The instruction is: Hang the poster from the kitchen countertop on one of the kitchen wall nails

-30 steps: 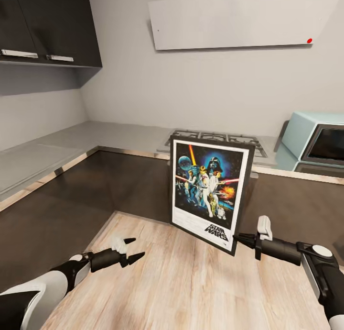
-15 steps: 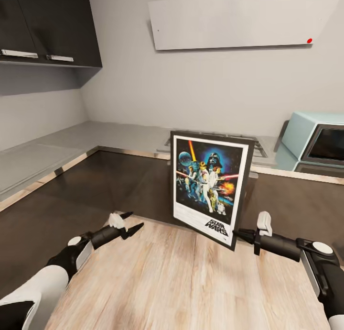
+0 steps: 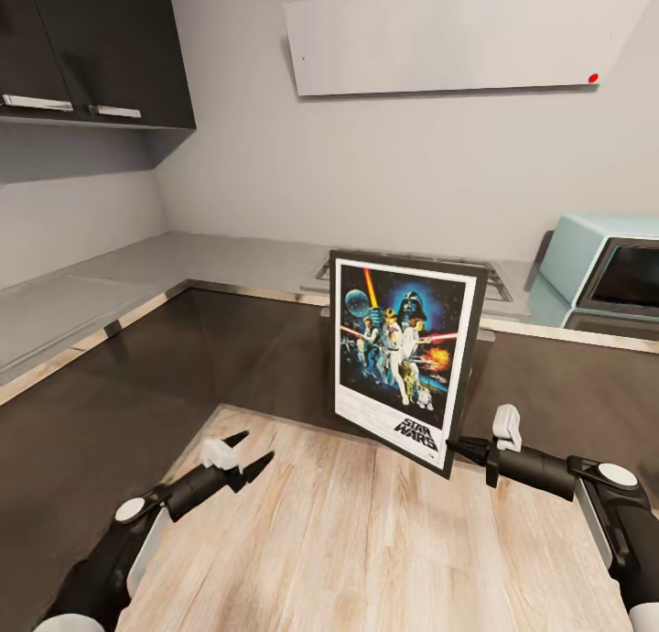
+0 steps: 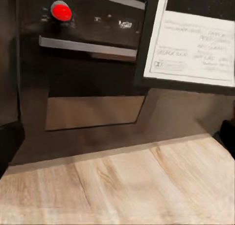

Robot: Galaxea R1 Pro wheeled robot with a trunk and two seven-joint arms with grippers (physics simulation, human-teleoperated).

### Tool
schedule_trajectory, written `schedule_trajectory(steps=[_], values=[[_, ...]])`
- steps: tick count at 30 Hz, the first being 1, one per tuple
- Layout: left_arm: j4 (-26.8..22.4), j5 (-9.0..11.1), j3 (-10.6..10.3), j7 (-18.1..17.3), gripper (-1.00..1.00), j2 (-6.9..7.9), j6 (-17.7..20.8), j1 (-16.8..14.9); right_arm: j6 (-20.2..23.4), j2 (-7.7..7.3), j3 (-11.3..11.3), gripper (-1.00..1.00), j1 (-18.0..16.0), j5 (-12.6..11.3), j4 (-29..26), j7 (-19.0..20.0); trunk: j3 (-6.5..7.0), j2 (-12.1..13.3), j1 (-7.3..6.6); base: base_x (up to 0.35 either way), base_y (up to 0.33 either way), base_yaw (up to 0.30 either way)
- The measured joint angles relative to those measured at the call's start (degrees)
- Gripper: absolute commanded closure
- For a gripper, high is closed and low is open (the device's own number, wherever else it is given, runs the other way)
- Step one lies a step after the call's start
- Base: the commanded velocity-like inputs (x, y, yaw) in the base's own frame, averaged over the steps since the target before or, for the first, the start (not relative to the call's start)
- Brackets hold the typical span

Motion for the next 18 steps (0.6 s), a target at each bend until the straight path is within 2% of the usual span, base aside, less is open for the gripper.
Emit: schedule_trajectory(steps=[1,2,3,6,7,8,12,14,17,18], values=[[0.41,0.03,0.02,0.05,-1.0,-0.02,-0.62,0.85,0.0,0.0,0.0,1.0,0.0,-0.01,0.0,0.0,0.01,0.0,0.0,0.0,0.0,0.0],[2.27,-0.04,0.01,0.27,-1.0,-0.14,-3.77,2.43,0.0,0.0,-0.02,1.0,0.02,-0.04,0.0,0.0,0.0,0.0,0.0,0.0,0.0,0.0],[6.22,0.36,0.14,2.34,-1.0,-0.26,-7.74,3.6,0.42,0.0,-0.1,1.0,0.0,-0.05,0.0,0.0,0.0,0.0,0.0,0.0,0.0,0.0],[9.42,1.3,0.27,5.23,-1.0,-0.31,-9.83,4.08,2.66,0.0,-0.14,1.0,-0.01,-0.04,-0.04,-0.03,0.01,0.0,0.0,0.0,0.0,0.0],[14.86,2.17,2.24,7.46,-1.0,-0.24,-10.86,4.35,4.99,0.08,-0.16,1.0,0.01,0.03,0.21,-1.19,0.0,0.0,0.0,0.0,0.0,0.0],[15.78,2.31,3.02,7.62,-1.0,-0.26,-10.97,4.35,5.2,0.11,-0.14,1.0,0.02,-0.04,0.27,-1.85,0.01,0.0,0.0,0.0,0.0,0.0],[17.34,2.49,7.28,7.77,-1.0,-0.18,-11.11,4.38,5.71,0.73,-0.02,1.0,0.06,-0.23,0.34,-5.29,0.01,0.0,0.0,0.0,0.0,0.0],[17.61,2.46,8.99,7.75,-1.0,-0.14,-11.15,4.38,5.8,0.83,-0.03,1.0,0.07,-0.22,0.24,-5.67,0.01,0.0,0.0,0.0,0.0,0.0],[18.16,2.45,13.26,7.51,-1.0,-0.09,-11.2,4.39,5.96,0.92,-0.12,1.0,0.07,-0.25,0.12,-6.1,0.01,0.0,0.0,0.0,0.0,0.008],[18.23,2.43,13.86,7.49,-1.0,-0.09,-11.2,4.39,5.97,0.93,-0.13,1.0,0.07,-0.26,0.09,-6.14,0.01,0.0,0.0,0.0,0.0,0.068]])
